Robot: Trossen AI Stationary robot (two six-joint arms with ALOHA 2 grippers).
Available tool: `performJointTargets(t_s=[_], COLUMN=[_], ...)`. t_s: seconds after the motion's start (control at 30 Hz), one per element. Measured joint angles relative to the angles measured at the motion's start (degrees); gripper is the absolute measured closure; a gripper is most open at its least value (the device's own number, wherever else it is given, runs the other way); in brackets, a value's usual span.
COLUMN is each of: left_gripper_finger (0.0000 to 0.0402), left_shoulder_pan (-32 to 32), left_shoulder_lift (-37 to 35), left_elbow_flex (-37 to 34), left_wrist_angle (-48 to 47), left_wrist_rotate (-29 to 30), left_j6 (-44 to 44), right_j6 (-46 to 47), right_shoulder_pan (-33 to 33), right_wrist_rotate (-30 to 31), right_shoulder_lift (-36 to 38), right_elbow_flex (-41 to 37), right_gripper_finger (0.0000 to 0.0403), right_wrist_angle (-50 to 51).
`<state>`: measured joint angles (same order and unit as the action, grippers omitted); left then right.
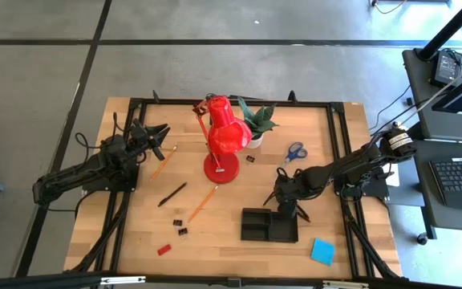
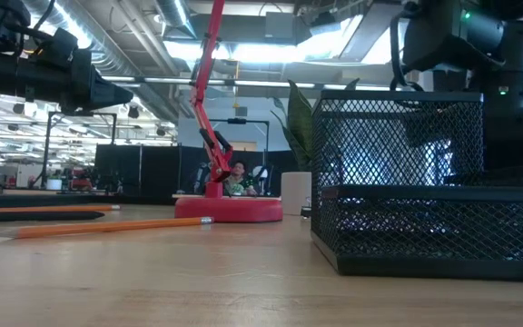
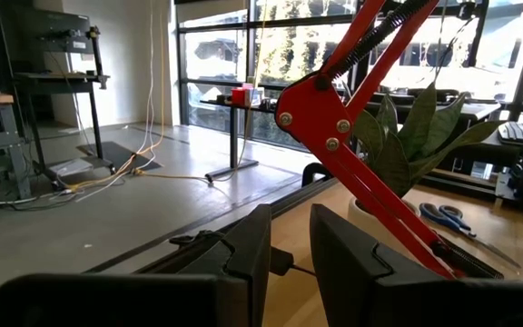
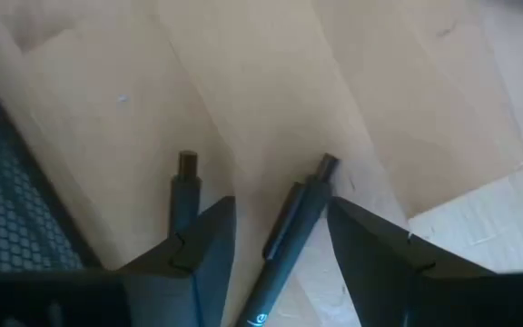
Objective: Pick and place office supplies into organizer
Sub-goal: Put the right black pen into the black desk organizer
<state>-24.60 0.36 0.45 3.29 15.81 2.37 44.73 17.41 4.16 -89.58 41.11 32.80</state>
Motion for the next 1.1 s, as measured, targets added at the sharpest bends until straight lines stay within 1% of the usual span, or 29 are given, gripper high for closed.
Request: performJointTargets(t_s=[0.33, 0.5, 0.8, 1.1], left_gripper_finger=[0.0327, 0.0327, 0.0327, 0.0327], left_shoulder_pan=[0.02, 0.01, 0.02, 0.0], left_shoulder_lift=[0.0, 0.0, 0.0, 0.0], left_elbow_flex=[0.02, 0.02, 0.02, 0.02], left_wrist_angle=[0.0, 0.0, 0.0, 0.0], left_wrist_rotate=[0.0, 0.0, 0.0, 0.0], left_j6=[0.02, 0.04, -0.02, -0.07], right_j6=[-0.08, -0.2, -3.03, -3.07], right_shoulder_pan=[-0.83, -1.98, -2.84, -2.86], right_wrist_rotate=[-0.81, -1.57, -1.44, -1.12], right_shoulder_lift=[-0.13, -0.16, -0.2, -0.2], right_elbow_flex=[-0.19, -0.19, -0.23, -0.29], right_gripper_finger=[0.0225, 0.0259, 0.0353, 0.0356], right_wrist_angle=[0.37, 1.26, 2.03, 1.96])
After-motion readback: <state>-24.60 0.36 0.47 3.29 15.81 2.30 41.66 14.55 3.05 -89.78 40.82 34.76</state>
